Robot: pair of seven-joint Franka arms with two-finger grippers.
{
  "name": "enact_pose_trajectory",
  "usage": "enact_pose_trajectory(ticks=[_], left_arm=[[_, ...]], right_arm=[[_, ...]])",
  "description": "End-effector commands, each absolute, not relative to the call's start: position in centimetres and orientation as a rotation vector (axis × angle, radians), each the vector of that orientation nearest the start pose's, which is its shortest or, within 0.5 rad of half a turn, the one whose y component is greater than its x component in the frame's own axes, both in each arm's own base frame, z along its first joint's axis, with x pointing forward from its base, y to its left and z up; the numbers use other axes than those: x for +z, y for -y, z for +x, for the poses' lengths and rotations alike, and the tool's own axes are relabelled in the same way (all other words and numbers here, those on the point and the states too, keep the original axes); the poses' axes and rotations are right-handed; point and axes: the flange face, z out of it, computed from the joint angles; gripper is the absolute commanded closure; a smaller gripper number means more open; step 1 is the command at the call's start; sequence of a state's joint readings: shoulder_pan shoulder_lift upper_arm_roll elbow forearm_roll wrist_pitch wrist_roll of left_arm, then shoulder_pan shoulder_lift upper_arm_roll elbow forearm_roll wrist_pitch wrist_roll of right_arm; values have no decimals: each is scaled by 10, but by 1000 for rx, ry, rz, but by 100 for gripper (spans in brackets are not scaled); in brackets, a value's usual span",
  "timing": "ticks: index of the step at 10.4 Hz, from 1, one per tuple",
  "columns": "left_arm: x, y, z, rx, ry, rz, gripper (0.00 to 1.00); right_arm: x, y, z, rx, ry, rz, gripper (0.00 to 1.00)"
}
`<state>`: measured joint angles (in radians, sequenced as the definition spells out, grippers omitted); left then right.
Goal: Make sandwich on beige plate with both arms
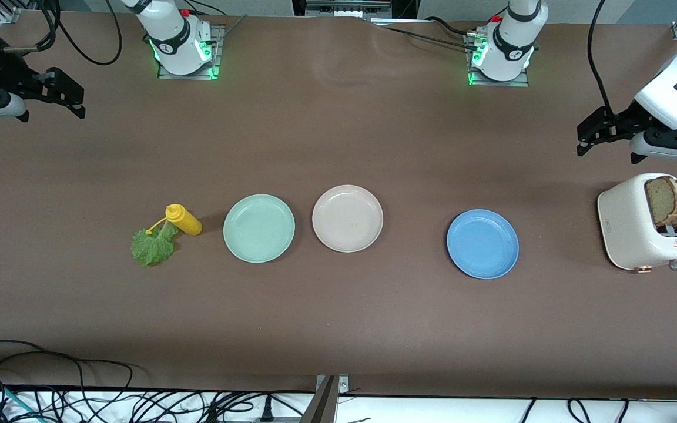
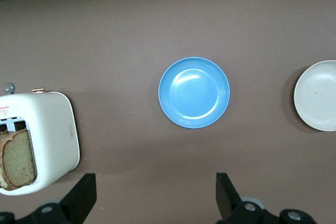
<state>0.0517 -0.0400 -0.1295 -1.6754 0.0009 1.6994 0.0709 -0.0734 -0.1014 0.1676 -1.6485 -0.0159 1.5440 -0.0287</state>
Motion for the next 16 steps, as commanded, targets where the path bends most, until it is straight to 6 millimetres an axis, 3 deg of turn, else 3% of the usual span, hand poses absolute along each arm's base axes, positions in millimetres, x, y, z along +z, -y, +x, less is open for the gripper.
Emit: enact_pose_trajectory(ticks=[1, 9, 11, 16], left_arm=[[613, 42, 547, -93, -219, -3121, 0], [614, 43, 546, -86, -219, -3119, 0], [614, 43, 546, -86, -219, -3119, 0], [614, 43, 546, -86, -219, -3118, 0]], right_arm=[[642, -54, 513, 16, 214, -3146, 0], [626, -58, 515, 54, 196, -3092, 0], [624, -54, 513, 59, 291, -3093, 0], [615, -46, 518, 85, 253, -3097, 0]])
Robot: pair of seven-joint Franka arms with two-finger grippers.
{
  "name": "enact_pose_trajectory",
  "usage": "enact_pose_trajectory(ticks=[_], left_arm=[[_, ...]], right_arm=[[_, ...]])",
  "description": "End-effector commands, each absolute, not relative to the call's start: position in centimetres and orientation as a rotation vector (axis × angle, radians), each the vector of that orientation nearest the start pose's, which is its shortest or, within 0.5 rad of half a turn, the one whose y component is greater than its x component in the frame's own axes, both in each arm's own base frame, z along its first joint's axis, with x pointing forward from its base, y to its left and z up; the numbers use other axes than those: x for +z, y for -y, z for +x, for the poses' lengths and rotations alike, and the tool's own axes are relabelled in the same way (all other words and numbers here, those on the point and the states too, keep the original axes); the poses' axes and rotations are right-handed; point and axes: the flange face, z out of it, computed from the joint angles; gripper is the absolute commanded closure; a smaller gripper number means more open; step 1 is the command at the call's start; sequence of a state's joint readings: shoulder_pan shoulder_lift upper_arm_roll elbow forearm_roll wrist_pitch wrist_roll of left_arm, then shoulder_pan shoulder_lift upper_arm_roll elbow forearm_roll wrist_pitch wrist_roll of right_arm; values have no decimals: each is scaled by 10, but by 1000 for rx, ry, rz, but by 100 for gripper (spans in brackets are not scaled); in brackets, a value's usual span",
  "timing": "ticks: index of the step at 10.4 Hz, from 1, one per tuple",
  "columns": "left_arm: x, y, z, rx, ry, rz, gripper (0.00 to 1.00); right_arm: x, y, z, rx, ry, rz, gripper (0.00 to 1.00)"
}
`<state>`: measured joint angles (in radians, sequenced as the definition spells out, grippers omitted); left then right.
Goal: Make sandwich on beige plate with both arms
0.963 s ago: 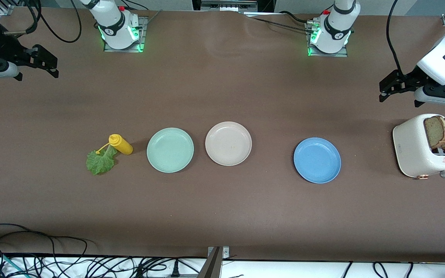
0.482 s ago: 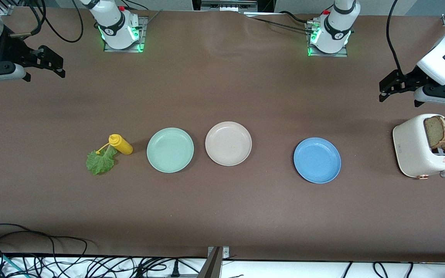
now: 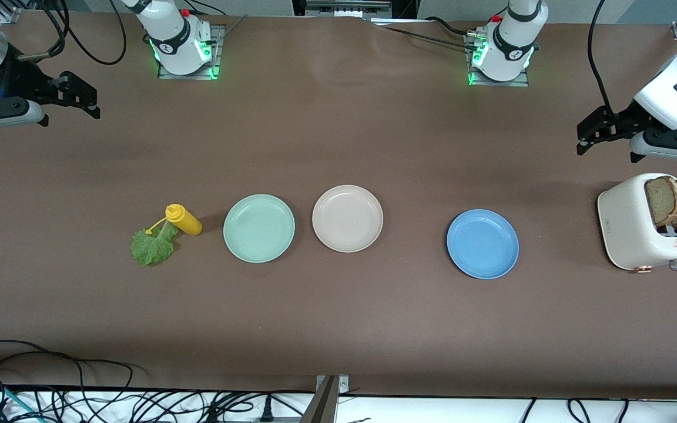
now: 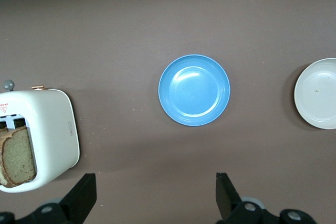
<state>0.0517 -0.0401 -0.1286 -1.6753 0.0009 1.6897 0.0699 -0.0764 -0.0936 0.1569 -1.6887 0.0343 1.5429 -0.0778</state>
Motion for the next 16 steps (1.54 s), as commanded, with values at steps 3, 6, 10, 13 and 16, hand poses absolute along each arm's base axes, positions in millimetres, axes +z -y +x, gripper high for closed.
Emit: enact_pose_trajectory(ticks=[3, 6, 10, 13, 16], left_arm=[[614, 43, 546, -86, -219, -3118, 0], [614, 43, 546, -88, -219, -3118, 0], [613, 43, 546, -84, -219, -3118, 0], [613, 43, 546, -83, -217, -3117, 0], [613, 43, 546, -83, -217, -3117, 0]], right_arm=[[608, -45, 520, 108, 251, -3102, 0], [606, -40, 520, 118, 237, -3105, 0], [600, -36, 524, 139, 227, -3102, 0], [599, -35, 524, 143, 224, -3102, 0], [594, -32, 527, 155, 229, -3125, 0]])
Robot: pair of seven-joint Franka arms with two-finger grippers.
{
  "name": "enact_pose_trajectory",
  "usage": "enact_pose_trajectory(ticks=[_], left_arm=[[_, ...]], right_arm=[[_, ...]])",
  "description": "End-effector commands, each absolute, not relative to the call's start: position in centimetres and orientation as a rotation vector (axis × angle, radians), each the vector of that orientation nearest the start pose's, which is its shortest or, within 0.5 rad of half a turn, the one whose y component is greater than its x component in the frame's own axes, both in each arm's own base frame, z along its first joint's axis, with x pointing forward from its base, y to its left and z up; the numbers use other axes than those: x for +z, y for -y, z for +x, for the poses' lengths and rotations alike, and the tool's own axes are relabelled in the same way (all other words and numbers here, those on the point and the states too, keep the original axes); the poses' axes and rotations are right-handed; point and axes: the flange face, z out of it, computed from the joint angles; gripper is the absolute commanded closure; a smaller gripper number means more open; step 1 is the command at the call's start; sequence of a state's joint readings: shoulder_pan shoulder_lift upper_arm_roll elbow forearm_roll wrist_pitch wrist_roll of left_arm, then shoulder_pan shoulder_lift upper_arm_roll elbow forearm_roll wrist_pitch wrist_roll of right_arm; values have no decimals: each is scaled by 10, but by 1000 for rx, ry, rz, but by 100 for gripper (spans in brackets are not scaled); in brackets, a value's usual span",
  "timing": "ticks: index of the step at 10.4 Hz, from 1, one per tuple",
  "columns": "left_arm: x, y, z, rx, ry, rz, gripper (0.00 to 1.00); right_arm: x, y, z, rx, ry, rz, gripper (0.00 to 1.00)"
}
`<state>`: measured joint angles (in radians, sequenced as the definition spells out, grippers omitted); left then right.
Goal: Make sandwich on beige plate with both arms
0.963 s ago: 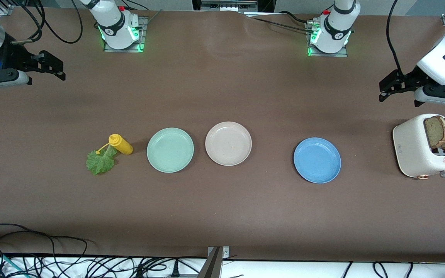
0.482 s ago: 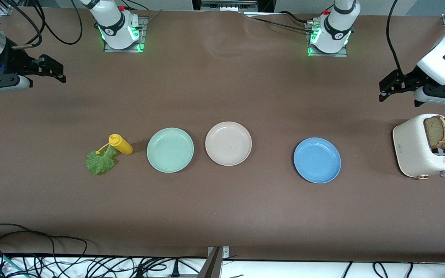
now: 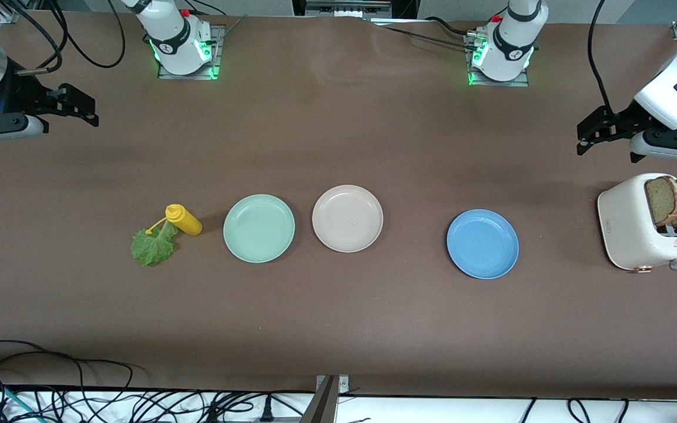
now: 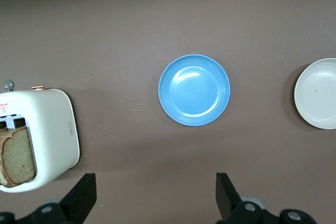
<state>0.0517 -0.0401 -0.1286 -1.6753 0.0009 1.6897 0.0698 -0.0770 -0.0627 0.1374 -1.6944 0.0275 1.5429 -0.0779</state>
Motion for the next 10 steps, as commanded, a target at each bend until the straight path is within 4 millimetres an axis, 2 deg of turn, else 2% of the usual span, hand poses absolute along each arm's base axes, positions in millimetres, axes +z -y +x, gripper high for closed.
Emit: enact_pose_trajectory(ticks=[1, 3, 5, 10], left_arm=[[614, 43, 546, -86, -219, -3116, 0], [613, 43, 546, -84, -217, -3117, 0], [614, 43, 546, -86, -217, -3116, 0], [613, 43, 546, -83, -217, -3117, 0]], right_arm=[[594, -31, 525, 162, 220, -3128, 0], [593, -26, 528, 152, 184, -3128, 0], [586, -31, 531, 143, 107, -3136, 0], [584, -32, 532, 150, 112, -3140, 0]])
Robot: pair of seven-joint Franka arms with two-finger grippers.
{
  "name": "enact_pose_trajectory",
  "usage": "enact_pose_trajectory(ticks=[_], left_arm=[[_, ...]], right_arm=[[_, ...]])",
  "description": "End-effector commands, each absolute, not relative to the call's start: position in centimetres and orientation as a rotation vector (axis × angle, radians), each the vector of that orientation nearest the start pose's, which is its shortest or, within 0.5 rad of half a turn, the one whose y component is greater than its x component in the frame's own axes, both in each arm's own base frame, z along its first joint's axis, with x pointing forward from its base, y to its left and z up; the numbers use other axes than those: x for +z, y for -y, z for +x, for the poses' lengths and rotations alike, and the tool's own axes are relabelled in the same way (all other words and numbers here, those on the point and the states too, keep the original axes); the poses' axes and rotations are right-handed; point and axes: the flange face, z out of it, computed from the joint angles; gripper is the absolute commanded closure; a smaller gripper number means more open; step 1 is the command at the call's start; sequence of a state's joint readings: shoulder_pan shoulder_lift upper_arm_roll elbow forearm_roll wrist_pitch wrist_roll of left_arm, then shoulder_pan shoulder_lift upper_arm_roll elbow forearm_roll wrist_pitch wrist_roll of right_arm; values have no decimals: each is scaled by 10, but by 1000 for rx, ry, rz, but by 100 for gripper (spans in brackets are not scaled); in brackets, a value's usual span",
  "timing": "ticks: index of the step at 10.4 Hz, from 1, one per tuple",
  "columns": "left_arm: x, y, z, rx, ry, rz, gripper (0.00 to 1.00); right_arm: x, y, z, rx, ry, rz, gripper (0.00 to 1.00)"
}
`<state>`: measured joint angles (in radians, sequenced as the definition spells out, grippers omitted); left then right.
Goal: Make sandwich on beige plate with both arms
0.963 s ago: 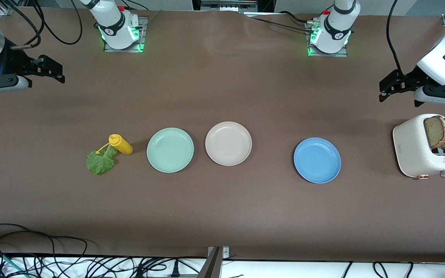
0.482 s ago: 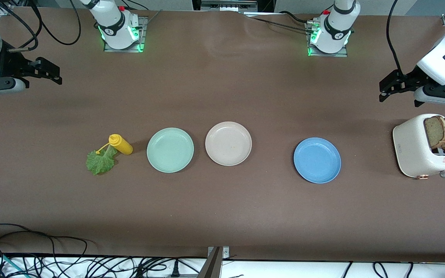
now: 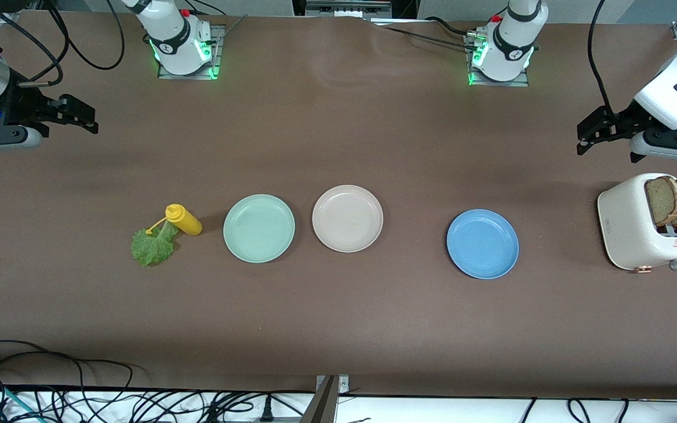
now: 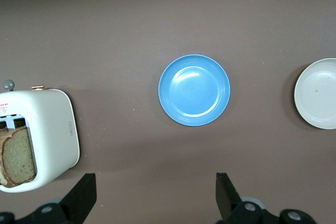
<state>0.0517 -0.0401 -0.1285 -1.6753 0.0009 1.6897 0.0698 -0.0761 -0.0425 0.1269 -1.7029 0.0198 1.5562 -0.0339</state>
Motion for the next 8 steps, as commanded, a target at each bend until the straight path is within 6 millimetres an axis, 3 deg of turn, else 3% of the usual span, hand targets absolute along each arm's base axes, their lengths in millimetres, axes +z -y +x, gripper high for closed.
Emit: enact_pose_trajectory(ticks=[1, 8], left_arm=[[613, 43, 546, -84, -214, -3117, 0], [613, 43, 546, -84, -217, -3117, 0]], right_arm=[[583, -32, 531, 155, 112, -3140, 0], [579, -32, 530, 169, 117, -3140, 0]])
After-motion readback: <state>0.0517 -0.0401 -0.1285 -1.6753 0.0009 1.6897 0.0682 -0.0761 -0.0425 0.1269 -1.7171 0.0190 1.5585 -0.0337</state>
